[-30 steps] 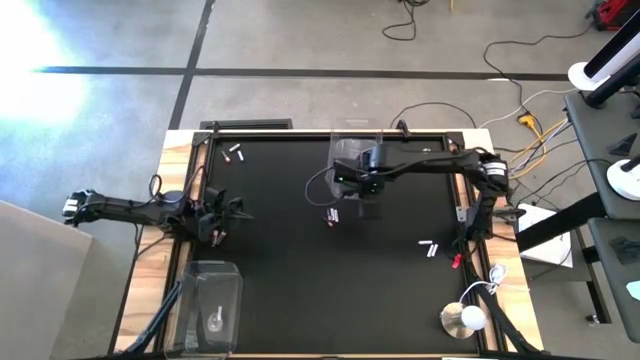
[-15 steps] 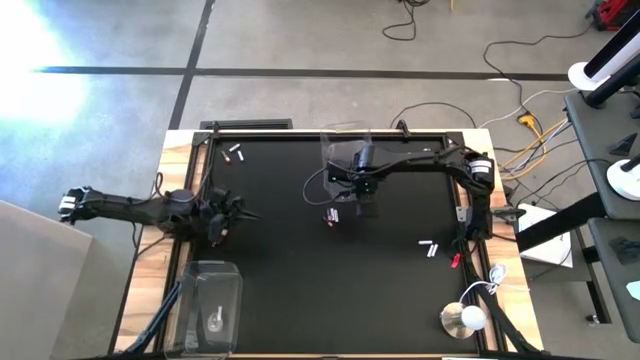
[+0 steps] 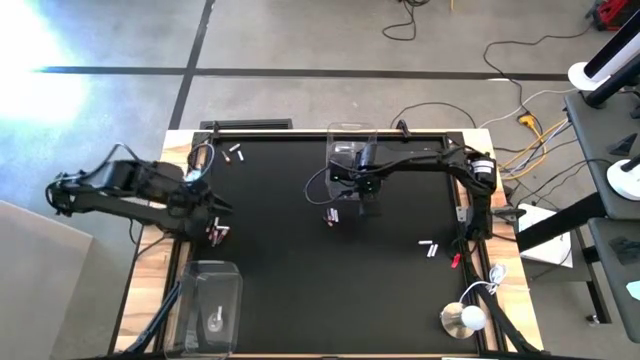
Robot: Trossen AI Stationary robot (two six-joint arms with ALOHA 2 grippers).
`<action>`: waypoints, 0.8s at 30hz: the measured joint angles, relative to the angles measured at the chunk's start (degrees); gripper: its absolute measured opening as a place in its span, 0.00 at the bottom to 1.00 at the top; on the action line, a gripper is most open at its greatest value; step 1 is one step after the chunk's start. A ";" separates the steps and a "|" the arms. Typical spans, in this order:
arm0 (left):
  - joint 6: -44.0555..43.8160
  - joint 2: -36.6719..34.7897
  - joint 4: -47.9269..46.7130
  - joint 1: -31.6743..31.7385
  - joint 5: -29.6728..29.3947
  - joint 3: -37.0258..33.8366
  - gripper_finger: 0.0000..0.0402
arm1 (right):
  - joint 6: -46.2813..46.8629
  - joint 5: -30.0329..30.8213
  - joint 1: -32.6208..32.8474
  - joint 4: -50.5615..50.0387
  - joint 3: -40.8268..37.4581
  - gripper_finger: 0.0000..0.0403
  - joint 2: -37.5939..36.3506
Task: Sort batteries
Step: Move the right transparent bin to the top center of the table, then move the left transparent bin to the left side of the right transparent bin
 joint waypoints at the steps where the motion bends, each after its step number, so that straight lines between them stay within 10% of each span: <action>1: -1.19 0.89 -1.73 -0.66 0.06 2.18 0.19 | -0.07 0.00 0.03 -0.25 0.49 0.25 -0.70; 13: -17.23 15.64 -14.64 -12.77 8.97 14.60 0.19 | -8.50 -0.60 7.96 19.78 1.40 0.47 -11.17; 24: -27.91 20.61 -20.26 -34.33 -0.70 5.11 0.19 | 13.04 5.93 26.89 21.06 1.26 0.49 -11.21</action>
